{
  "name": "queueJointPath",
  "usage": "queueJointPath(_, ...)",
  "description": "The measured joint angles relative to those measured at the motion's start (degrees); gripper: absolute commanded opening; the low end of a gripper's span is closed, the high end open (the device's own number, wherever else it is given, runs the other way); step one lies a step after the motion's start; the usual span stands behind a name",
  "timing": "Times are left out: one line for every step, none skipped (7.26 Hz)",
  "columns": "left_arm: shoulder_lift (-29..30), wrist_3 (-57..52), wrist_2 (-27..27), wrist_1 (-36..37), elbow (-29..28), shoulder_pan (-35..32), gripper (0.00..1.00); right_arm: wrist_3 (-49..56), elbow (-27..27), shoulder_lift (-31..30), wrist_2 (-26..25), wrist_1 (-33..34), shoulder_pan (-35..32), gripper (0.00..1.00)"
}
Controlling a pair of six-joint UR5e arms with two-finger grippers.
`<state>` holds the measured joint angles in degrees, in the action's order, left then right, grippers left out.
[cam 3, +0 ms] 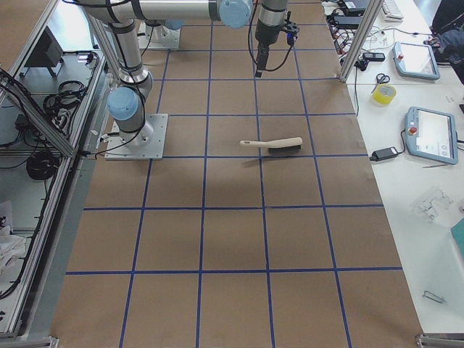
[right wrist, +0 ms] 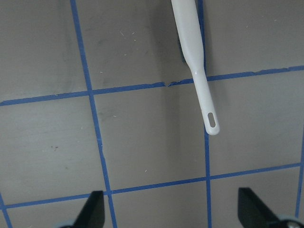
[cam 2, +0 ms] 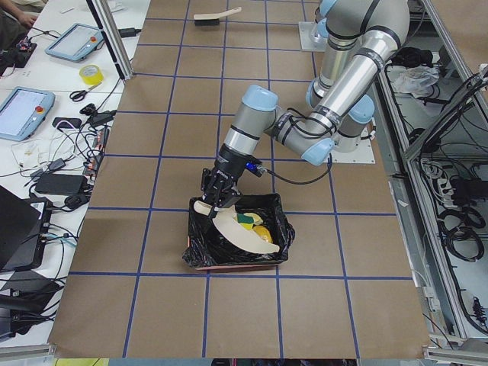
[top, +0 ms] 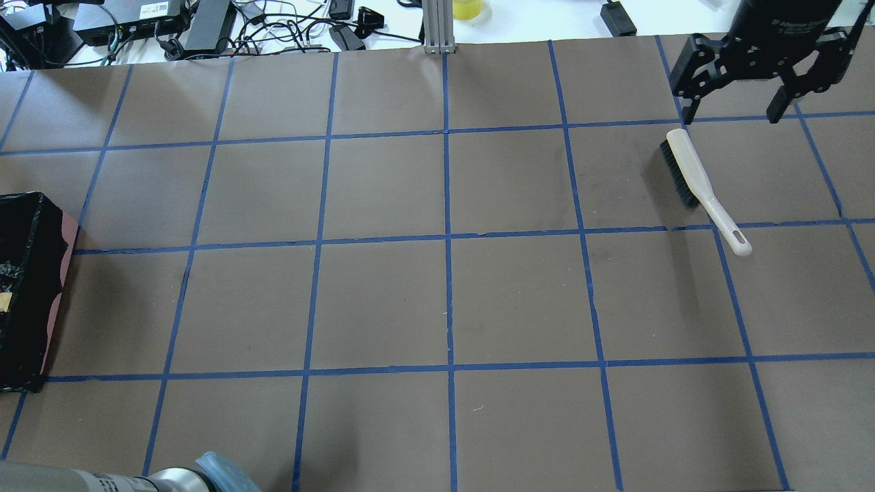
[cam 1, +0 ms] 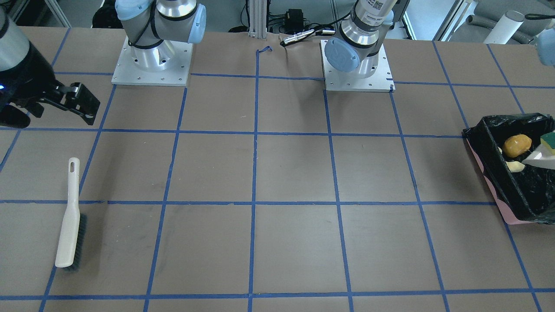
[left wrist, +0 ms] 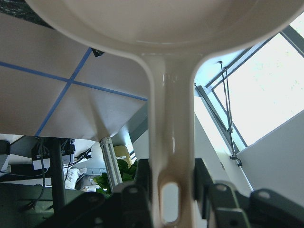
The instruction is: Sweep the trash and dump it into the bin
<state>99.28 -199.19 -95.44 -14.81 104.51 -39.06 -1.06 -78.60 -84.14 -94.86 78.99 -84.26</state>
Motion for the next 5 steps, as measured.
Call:
queueJointPath(-1.48, 0.09, 0.42, 3.04, 2.64, 0.08, 0.0, -1.95, 0.01, -1.21, 0.51, -0.53, -2.01, 1.0)
queueJointPath(-2.51, 0.31, 0.98, 4.97, 4.04, 0.15, 0.0, -3.47, 0.02, -1.98, 0.83, -0.97, -3.38, 1.0)
queueJointPath(-3.41, 0.58, 1.29, 6.77, 5.19, 0.22, 0.0, -4.95, 0.03, -2.36, 0.85, -1.23, -4.65, 1.0)
queueJointPath(-4.32, 0.73, 1.42, 8.42, 6.68, 0.29, 0.0, -6.12, 0.09, -2.61, 0.82, -1.19, -5.86, 1.0)
queueJointPath(-5.26, 0.79, 1.46, 9.44, 8.19, 0.37, 0.0, -6.52, 0.12, -3.06, 1.4, -0.37, -6.64, 1.0)
